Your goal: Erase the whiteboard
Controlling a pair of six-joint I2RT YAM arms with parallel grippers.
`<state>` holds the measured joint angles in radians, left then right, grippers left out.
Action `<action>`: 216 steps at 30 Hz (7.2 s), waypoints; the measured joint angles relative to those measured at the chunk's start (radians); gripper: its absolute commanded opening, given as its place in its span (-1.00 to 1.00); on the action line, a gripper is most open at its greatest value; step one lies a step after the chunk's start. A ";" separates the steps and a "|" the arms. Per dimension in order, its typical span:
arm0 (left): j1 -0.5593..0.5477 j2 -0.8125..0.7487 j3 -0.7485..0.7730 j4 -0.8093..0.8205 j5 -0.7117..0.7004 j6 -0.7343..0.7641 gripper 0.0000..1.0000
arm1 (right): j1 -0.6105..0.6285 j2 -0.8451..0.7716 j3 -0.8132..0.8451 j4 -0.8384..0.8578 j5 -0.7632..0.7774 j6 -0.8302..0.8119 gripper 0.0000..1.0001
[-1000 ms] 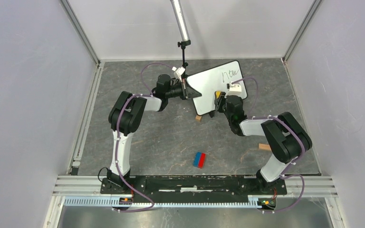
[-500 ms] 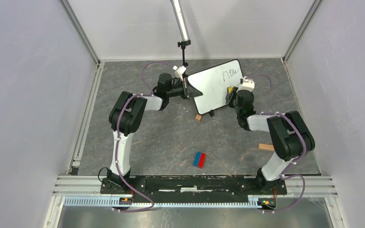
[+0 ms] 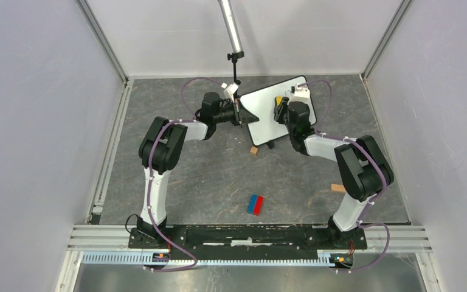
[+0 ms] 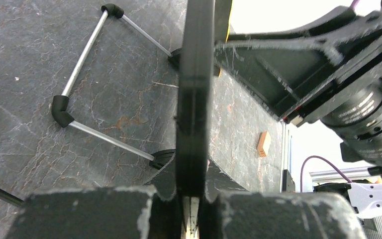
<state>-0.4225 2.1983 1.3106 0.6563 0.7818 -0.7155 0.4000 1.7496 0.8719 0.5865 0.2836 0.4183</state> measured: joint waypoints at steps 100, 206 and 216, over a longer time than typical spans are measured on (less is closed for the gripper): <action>0.001 -0.010 0.045 -0.105 0.005 0.014 -0.95 | -0.320 0.169 0.338 -0.163 -0.286 -0.043 -0.55; 0.003 -0.013 0.055 -0.119 0.010 0.024 -0.95 | -0.280 0.083 -0.024 0.130 -0.198 0.055 -0.52; 0.007 -0.013 0.055 -0.123 0.013 0.025 -0.95 | 0.035 0.043 -0.034 0.190 -0.046 0.087 -0.49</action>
<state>-0.4152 2.1853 1.3659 0.5335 0.7944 -0.6907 0.4347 1.7924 0.8383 0.7769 0.2379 0.5049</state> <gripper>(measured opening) 0.092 0.338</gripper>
